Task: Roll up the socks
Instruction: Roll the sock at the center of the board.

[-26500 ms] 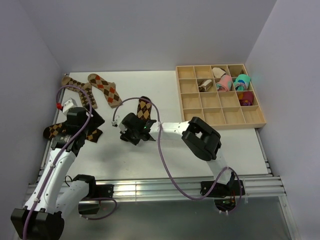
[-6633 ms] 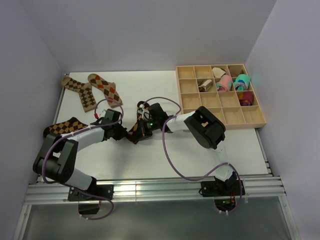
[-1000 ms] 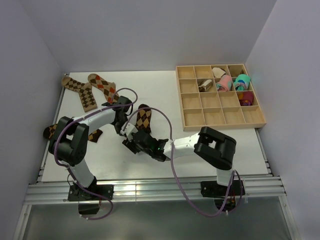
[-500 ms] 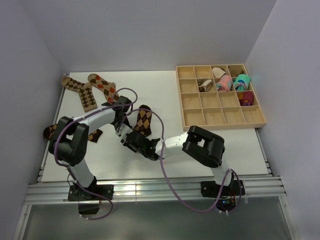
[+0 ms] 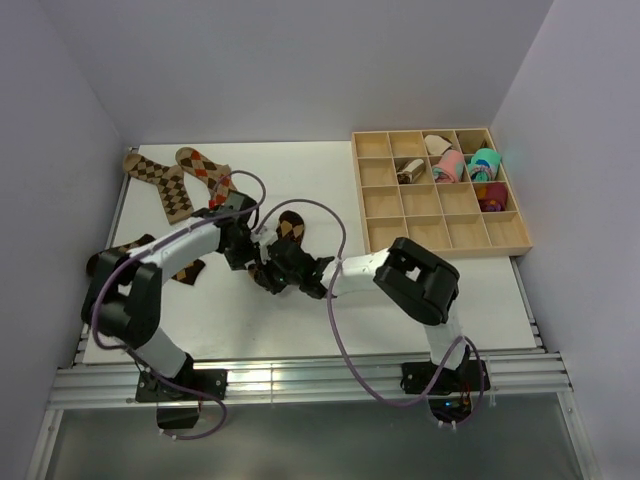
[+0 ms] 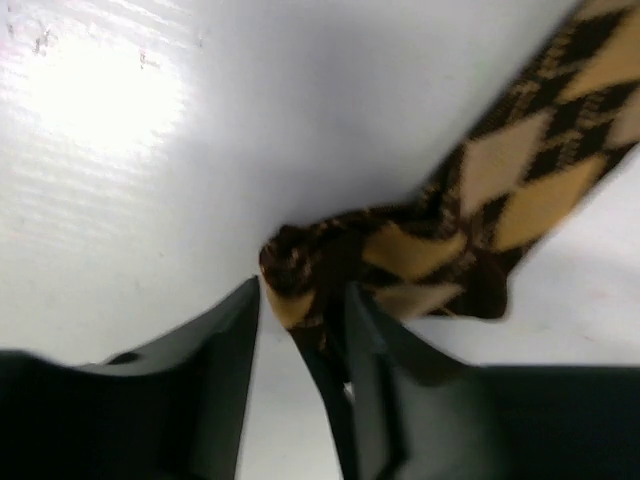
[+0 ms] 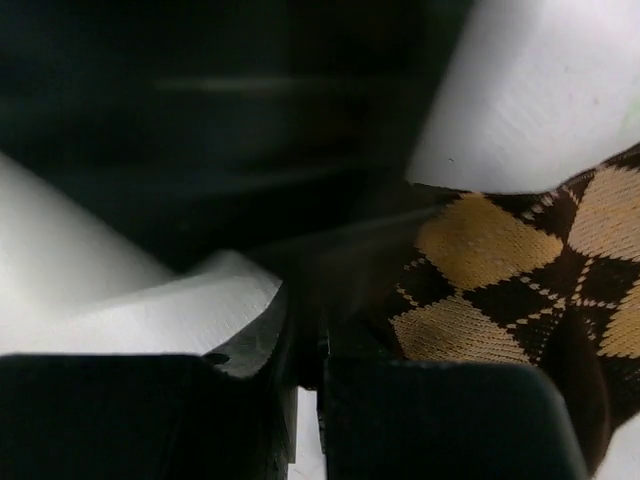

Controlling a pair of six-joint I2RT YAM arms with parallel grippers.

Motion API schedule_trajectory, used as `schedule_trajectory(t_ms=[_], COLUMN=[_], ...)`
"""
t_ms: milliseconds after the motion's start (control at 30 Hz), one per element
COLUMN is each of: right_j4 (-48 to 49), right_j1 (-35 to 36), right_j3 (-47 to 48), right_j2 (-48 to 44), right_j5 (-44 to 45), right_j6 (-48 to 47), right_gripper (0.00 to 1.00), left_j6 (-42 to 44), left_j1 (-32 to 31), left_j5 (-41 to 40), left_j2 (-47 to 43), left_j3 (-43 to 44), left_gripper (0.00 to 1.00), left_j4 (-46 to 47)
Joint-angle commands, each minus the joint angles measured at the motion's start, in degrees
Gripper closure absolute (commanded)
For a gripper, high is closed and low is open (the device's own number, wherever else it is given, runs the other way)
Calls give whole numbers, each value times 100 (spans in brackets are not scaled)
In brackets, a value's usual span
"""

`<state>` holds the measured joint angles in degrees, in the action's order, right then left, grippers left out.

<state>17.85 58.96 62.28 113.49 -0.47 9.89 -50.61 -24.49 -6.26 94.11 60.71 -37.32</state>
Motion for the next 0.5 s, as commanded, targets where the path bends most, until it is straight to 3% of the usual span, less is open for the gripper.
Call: schedule_trajectory(t_ms=[0,67,133,267,467], right_j4=[-300,-220,-28,491,1256], right_j1=[-490,-709,-833,-1149,-1484], right_j3=[-181,-164,-216,-313,-602], right_j2=[-38,6,32,278,437], right_j5=[-1419,-1988,-2289,-3360,-3960], right_j6=[961,1294,1558,2418,3229], right_gripper=[100,100,100,100,100], left_j6=[-580,-861,-1073,-1486,-1890], left_j1=[-100,-82,-82,-82,-170], left_j5=[-252,-340,-358,-192,55], left_j2=[-919,-1358,-1805,-2457,-3073], left_j3=[-286,-619,-893,-1814,-2747], left_gripper=[52,48,34,30,31], left_j4=[434,620,962,1753,2562])
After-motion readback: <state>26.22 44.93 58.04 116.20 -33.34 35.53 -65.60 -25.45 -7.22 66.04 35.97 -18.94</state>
